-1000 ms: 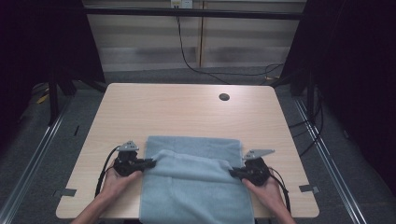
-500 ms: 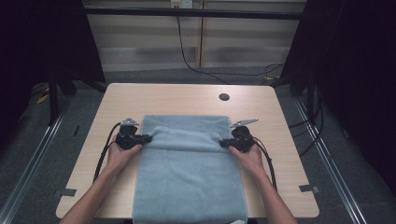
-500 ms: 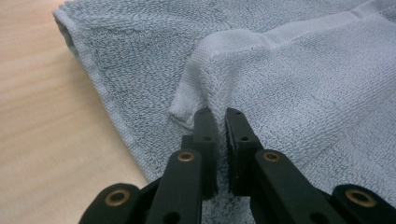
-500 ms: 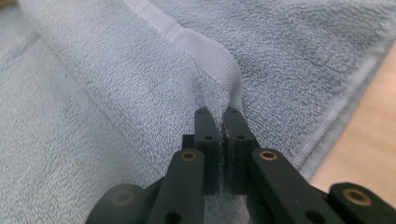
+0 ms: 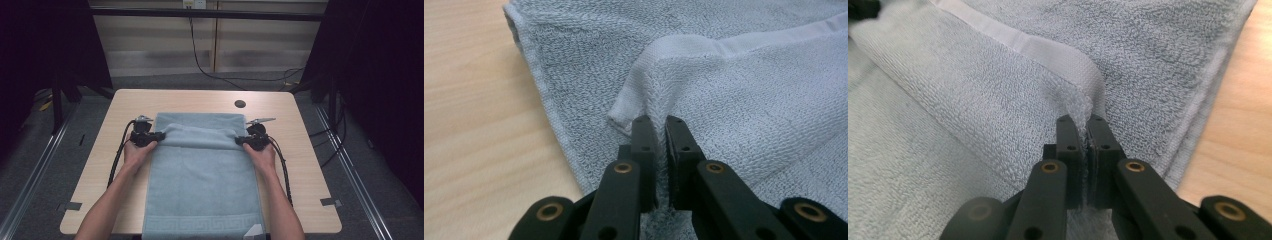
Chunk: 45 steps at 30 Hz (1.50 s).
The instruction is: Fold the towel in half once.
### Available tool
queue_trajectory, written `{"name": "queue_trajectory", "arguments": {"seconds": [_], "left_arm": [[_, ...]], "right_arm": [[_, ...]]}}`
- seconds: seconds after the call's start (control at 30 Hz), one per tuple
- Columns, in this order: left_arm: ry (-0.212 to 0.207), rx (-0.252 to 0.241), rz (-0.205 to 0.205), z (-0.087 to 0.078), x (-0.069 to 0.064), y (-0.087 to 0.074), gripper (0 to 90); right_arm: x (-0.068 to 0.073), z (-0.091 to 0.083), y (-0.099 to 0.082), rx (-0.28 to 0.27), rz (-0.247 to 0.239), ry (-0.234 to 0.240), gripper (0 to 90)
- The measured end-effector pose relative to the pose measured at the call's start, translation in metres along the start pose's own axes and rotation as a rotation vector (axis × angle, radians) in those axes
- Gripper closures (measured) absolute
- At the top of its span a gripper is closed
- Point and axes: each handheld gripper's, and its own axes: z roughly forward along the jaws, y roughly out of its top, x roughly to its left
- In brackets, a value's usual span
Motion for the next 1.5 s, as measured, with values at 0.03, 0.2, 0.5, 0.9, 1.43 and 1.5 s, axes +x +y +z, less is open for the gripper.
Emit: {"name": "queue_trajectory", "arguments": {"seconds": [0.03,0.2,0.5,0.9,1.43,1.5], "left_arm": [[-0.007,-0.006,-0.022,0.001,0.002,0.001,84.4],[-0.033,-0.010,-0.021,-0.009,0.002,0.005,84.7],[-0.151,-0.228,0.026,-0.082,-0.021,0.040,84.7],[-0.217,-0.361,0.188,-0.177,-0.076,0.055,84.7],[-0.308,-0.232,0.265,-0.195,-0.118,-0.053,83.9],[-0.303,-0.192,0.268,-0.188,-0.119,-0.067,83.7]], "right_arm": [[0.001,0.000,0.001,0.007,-0.001,-0.007,86.4],[-0.006,-0.008,-0.002,-0.049,0.036,0.053,86.4],[-0.005,-0.065,0.028,-0.245,0.011,0.103,86.1],[0.030,-0.159,0.053,-0.422,-0.106,0.142,86.0],[0.077,-0.193,-0.048,-0.322,-0.204,0.153,85.5],[0.080,-0.188,-0.065,-0.286,-0.197,0.153,85.4]]}}
